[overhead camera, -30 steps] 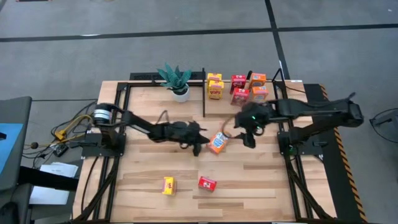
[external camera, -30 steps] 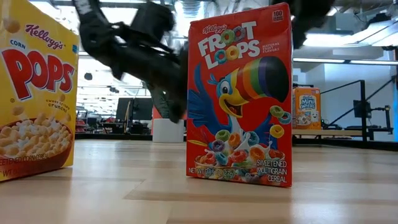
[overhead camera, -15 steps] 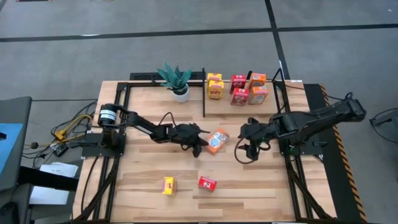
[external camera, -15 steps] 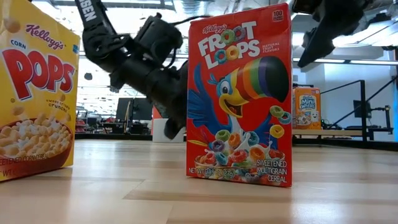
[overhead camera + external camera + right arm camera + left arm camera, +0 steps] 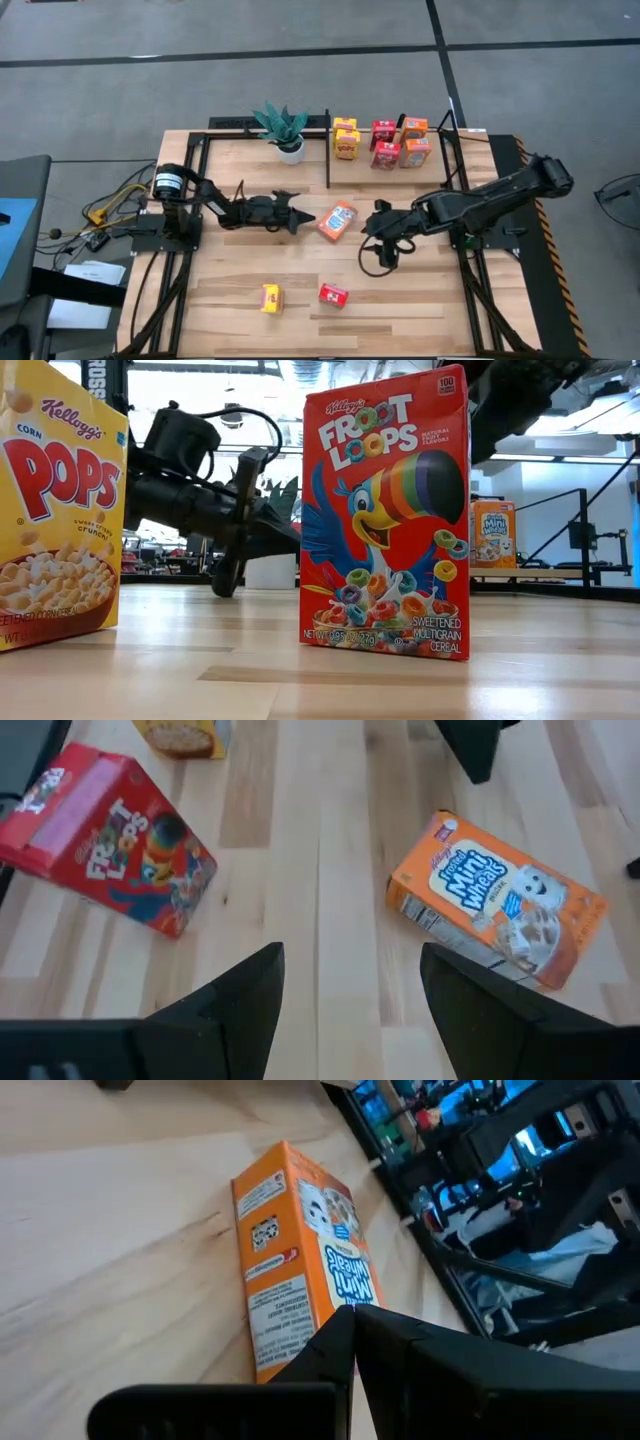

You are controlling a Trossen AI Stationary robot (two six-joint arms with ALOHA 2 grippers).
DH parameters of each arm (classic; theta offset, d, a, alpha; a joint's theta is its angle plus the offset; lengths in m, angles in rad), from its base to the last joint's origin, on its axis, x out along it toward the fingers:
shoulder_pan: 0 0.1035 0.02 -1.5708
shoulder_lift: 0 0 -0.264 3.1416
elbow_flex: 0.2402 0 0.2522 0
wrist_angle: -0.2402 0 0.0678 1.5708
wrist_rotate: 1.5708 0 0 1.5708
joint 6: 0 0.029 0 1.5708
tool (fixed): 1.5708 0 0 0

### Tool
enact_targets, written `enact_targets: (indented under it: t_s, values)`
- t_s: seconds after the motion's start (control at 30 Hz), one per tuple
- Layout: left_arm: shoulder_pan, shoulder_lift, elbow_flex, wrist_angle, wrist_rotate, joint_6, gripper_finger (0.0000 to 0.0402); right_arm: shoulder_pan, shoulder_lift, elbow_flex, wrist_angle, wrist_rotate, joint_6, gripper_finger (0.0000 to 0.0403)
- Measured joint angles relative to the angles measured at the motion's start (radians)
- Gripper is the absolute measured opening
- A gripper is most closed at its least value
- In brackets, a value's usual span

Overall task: Stack cereal on shelf
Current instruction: Put the orange cereal box on the shelf aligned with orange cereal boxes

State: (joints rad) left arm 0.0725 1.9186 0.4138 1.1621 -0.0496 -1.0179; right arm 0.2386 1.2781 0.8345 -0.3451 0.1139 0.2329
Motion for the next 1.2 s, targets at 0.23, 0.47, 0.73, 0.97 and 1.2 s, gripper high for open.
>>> enact_targets:
  t_s: [0.23, 0.47, 0.73, 0.97, 1.2]
  values:
    - [-0.041, -0.007, 0.088, -0.147, -0.026, 0.104, 0.0000, -0.013, 0.020, 0.002, 0.037, -0.003, 0.002, 0.0260]
    - [-0.091, -0.007, 0.304, -0.650, -0.138, 0.261, 0.0000, -0.019, 0.011, 0.002, 0.029, -0.006, 0.045, 0.0260]
    - [-0.088, -0.011, 0.312, -0.714, -0.131, 0.261, 0.0000, -0.011, 0.011, 0.002, 0.028, -0.010, 0.007, 0.0260]
    - [-0.063, -0.018, 0.289, -0.686, -0.059, 0.172, 0.0000, -0.020, 0.034, 0.045, 0.031, 0.013, -0.271, 0.0260]
    - [-0.030, -0.023, 0.276, -0.669, 0.019, 0.158, 0.0000, -0.060, 0.175, 0.138, -0.055, 0.018, -0.563, 0.0260]
